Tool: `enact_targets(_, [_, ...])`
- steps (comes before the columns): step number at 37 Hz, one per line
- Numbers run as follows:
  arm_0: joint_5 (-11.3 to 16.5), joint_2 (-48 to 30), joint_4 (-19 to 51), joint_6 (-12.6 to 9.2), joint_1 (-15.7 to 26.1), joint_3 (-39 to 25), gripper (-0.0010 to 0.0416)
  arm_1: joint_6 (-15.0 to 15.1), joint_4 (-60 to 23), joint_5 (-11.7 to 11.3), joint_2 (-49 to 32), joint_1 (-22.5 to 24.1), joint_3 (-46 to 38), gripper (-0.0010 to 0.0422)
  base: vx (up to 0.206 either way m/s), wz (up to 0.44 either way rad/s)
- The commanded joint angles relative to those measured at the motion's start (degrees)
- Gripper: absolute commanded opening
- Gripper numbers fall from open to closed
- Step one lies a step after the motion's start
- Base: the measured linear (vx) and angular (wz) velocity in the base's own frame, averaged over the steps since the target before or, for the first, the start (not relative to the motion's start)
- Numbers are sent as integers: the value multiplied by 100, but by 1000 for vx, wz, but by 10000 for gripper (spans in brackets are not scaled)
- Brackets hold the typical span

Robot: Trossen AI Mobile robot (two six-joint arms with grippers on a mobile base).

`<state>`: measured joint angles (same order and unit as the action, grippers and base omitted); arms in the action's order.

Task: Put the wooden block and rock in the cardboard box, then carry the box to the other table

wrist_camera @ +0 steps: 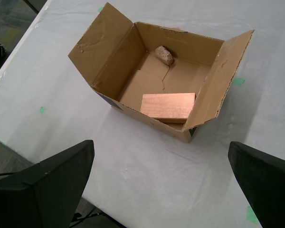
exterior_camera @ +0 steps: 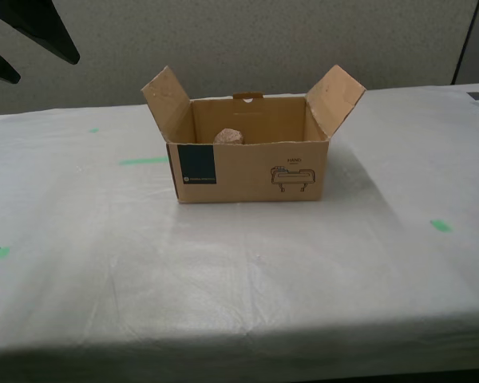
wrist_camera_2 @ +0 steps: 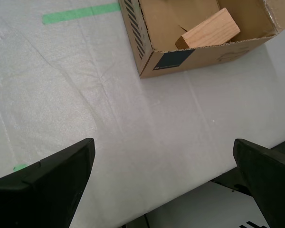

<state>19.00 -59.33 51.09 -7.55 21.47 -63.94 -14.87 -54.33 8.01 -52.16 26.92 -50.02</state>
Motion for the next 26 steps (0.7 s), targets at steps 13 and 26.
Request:
enact_targets(13, [-4, 0, -7, 2, 2, -2, 393, -11, 2, -7, 0, 2, -2, 398, 0, 0])
enact_targets(26, [-4, 0, -7, 2, 2, -2, 393, -11, 2, -7, 0, 4, -2, 398, 0, 0])
